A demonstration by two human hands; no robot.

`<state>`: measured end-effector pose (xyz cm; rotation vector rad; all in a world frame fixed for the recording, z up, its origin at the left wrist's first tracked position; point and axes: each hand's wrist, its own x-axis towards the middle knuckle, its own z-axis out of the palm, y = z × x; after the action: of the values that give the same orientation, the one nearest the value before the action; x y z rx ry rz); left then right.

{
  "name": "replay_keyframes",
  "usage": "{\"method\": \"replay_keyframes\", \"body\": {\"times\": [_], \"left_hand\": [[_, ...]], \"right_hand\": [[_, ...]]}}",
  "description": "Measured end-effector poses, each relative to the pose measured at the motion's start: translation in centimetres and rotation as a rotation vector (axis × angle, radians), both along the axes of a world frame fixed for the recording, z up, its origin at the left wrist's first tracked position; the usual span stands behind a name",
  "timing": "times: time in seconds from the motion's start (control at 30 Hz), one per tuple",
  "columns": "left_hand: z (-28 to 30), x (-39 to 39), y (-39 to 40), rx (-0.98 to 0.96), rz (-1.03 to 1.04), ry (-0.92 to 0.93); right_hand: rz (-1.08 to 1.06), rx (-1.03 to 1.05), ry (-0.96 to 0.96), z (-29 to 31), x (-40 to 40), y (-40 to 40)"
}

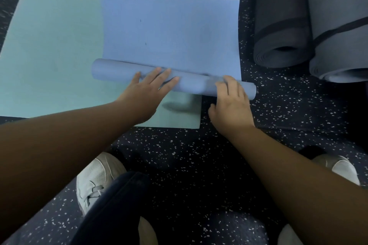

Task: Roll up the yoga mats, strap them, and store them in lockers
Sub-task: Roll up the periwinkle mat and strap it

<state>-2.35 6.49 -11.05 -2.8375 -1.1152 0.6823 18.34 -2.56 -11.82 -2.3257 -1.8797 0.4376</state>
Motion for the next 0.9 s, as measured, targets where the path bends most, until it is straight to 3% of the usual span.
{"method": "replay_keyframes", "body": {"times": [0.33,0.63,0.9], "left_hand": [[0.8,1.9,4.4,-0.076,0.069,-0.011],[0.4,-0.1,0.6,-0.062,0.011,-0.181],[1.7,-1.0,-5.2,-0.358,0.13,-0.097]], "right_hand": [[-0.008,-0.114,0.027,0.0,-0.9,0.8],[0.052,0.268,-0.004,-2.7,-0.5,-3.7],[0.239,0.363,0.016,-3.2,0.0,-7.4]]}}
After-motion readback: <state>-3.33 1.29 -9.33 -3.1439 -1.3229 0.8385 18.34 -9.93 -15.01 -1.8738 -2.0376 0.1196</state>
